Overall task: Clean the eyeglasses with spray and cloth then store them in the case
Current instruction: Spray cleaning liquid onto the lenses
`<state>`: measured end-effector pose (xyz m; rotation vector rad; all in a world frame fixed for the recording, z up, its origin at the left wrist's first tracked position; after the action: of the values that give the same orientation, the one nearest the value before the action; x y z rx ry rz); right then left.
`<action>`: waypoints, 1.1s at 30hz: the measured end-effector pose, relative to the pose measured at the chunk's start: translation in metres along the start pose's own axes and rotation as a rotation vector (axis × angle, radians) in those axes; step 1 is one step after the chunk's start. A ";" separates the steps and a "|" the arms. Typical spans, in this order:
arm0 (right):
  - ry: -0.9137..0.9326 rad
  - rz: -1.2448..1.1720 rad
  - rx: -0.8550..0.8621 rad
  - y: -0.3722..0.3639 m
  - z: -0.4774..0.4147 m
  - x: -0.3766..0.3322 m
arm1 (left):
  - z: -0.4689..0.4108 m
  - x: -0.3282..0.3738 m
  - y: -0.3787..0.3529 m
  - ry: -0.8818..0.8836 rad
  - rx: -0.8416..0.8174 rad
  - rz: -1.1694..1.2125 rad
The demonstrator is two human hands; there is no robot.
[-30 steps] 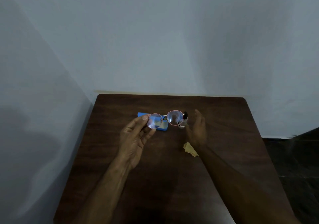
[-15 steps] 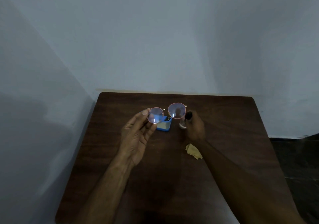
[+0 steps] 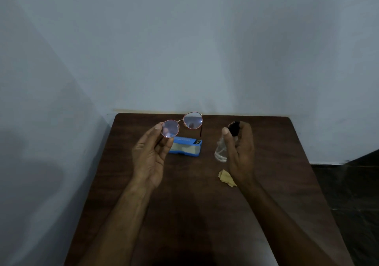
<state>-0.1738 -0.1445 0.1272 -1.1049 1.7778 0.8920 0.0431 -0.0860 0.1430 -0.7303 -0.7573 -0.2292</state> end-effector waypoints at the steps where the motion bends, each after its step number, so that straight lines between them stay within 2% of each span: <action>1: 0.003 -0.030 -0.004 -0.001 0.004 -0.012 | 0.002 0.001 0.002 -0.006 -0.001 -0.013; 6: -0.121 -0.109 -0.150 -0.015 0.027 -0.043 | 0.014 0.005 0.010 -0.041 0.009 -0.048; 9: -0.051 0.003 -0.289 -0.023 0.044 -0.050 | 0.022 0.009 0.016 -0.059 0.020 -0.057; 14: 0.194 0.179 -0.475 -0.029 0.064 -0.066 | 0.032 0.016 0.029 -0.087 0.044 -0.076; 18: 0.386 0.281 -0.418 -0.033 0.076 -0.073 | 0.038 0.021 0.037 -0.110 0.029 -0.079; 21: 0.442 0.359 -0.406 -0.035 0.084 -0.078 | 0.042 0.022 0.042 -0.135 0.026 -0.083; 25: 0.449 0.432 -0.402 -0.036 0.092 -0.085 | 0.046 0.021 0.048 -0.144 0.021 -0.089; 30: 0.359 0.452 -0.404 -0.032 0.096 -0.089 | 0.051 0.019 0.050 -0.132 0.017 -0.092; 33: 0.363 0.552 -0.415 -0.029 0.097 -0.089 | 0.055 0.017 0.051 -0.123 0.015 -0.092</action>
<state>-0.0963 -0.0410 0.1661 -1.0927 2.3265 1.5194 0.0477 -0.0106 0.1551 -0.7004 -0.9102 -0.2634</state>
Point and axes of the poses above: each hand's wrist, its own z-axis away from the middle knuckle, its own y-axis out of the back of the hand, x = y × z, the point moved 1 cm from there along -z, towards the middle knuckle, and after that the axes turned 14 degrees about x, right-handed, at the moved point
